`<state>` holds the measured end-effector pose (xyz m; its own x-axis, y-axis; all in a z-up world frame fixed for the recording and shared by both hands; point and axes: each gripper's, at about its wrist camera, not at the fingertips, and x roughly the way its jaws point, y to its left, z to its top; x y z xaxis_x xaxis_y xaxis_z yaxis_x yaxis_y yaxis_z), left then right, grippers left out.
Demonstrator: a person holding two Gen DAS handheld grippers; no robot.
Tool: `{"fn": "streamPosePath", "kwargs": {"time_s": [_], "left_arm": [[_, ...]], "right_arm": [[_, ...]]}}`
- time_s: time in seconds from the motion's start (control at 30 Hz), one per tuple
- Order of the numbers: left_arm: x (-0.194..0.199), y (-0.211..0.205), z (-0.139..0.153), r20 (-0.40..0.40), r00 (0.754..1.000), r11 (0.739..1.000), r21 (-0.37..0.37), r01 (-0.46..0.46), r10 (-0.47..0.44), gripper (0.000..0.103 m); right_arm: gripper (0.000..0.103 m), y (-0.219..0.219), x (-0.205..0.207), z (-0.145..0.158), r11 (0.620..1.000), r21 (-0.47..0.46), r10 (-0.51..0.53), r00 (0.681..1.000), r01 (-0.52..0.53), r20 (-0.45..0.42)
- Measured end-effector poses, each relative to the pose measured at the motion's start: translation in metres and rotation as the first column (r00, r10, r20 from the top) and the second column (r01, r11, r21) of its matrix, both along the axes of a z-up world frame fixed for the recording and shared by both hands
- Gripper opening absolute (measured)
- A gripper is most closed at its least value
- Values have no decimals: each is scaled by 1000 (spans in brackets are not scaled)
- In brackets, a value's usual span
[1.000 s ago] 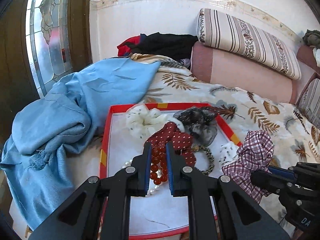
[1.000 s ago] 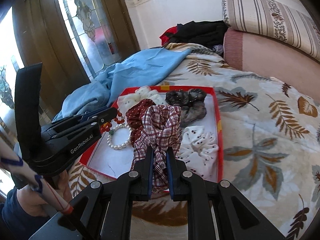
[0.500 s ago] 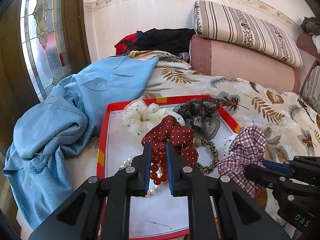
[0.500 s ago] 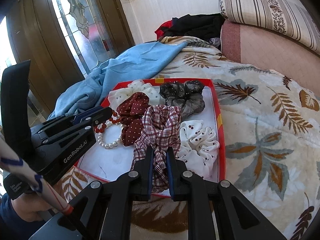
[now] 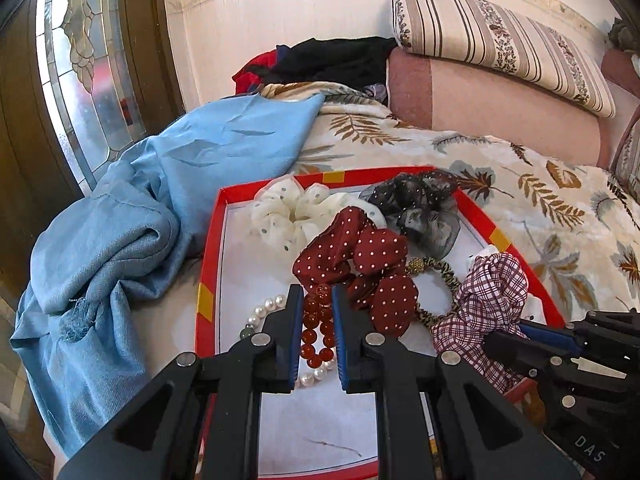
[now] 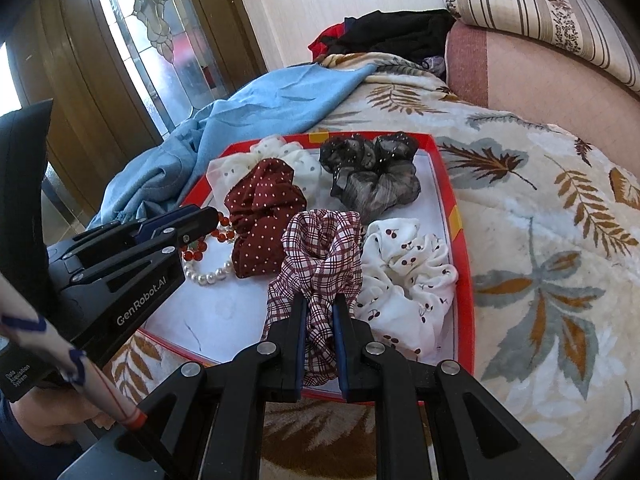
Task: Organize jewelry
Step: 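Open the left tool over the tray while the right tool releases the plaid scrunchie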
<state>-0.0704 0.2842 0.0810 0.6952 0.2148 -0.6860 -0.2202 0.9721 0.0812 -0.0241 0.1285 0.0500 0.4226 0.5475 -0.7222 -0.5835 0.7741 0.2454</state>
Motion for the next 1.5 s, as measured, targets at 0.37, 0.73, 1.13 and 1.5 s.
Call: {"fn": "streamPosePath", "kwargs": {"time_s": [0.37, 0.73, 1.13, 1.5], "left_arm": [[8, 4, -16, -68, 998, 1000, 5, -9, 9, 14], [17, 3, -27, -111, 994, 1000, 9, -12, 13, 14], [18, 3, -29, -108, 994, 1000, 14, -15, 17, 14], [19, 2, -28, -107, 994, 1000, 16, -15, 17, 21]], "right_arm": [[14, 4, 6, -11, 1000, -28, -14, 1000, 13, -7], [14, -2, 15, -20, 997, -63, -50, 999, 49, -11], [14, -5, 16, -23, 996, -67, -59, 998, 58, -16], [20, -1, 13, -23, 995, -82, -50, 999, 49, -12]]}}
